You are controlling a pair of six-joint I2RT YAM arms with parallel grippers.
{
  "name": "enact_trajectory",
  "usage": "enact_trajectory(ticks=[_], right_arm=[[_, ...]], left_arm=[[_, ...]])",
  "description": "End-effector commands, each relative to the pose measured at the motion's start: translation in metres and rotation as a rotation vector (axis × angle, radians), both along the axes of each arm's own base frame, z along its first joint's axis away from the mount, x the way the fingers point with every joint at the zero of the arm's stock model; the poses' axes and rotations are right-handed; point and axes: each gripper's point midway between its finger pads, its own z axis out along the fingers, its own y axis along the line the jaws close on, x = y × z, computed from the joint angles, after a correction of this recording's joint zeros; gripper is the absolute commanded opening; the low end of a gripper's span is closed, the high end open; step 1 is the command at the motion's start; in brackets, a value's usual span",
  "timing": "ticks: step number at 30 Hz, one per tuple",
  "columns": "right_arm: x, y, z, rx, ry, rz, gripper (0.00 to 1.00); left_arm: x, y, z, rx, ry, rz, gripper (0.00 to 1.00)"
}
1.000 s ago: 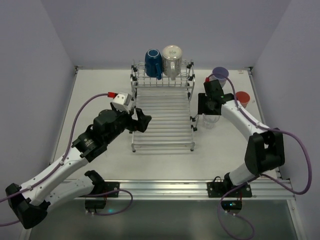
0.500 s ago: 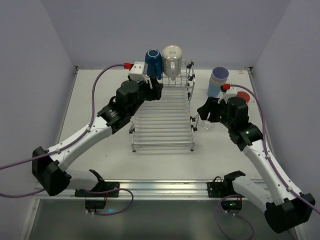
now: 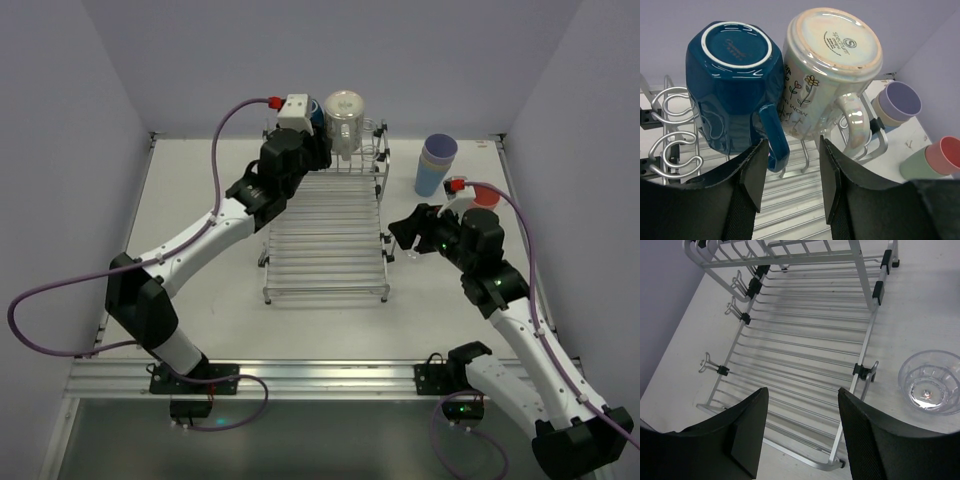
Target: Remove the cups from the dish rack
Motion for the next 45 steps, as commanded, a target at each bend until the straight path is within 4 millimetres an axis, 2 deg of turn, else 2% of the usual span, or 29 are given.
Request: enact_trajectory(ticks=[1,5,12,18,29,32,37,41,45], right_arm=[[0.000,0.007,0.017,0.042,-0.060,0.033,0.60],[-0.001,0.007,0.019,0.042,-0.064,0.035,0.60],[-0.001,0.008,0.017,0.045,-0.059,0.040,0.60],[-0.002,0.009,0.017,0.047,-0.058,0.044,0.60],[-0.004,0.010,0.017,0.054,-0.059,0.050,0.60],[-0.004,0.010,0.017,0.056,-0.058,0.053,0.60],[-0.004,0.013,0.016,0.060,-0.055,0.064,0.60],[-0.006,0.013,0.017,0.061,-0.058,0.067,0.60],[-0.007,0.015,0.018,0.066,-0.059,0.080,0.60]], left_arm=[[0.014,0.006,0.027,-0.017,-0.070,0.055,0.50],[0.021,0.003,0.014,0.010,-0.050,0.064,0.49],[0.028,0.009,0.006,0.061,-0.042,0.100,0.46],[0.027,0.027,0.000,0.100,-0.036,0.160,0.41],[0.022,0.058,-0.003,0.154,-0.040,0.232,0.40],[0.021,0.061,-0.005,0.159,-0.039,0.230,0.43],[0.022,0.046,-0.005,0.153,-0.054,0.146,0.60],[0.026,0.035,-0.002,0.153,-0.070,0.101,0.60],[0.033,0.028,-0.010,0.166,-0.058,0.087,0.56]])
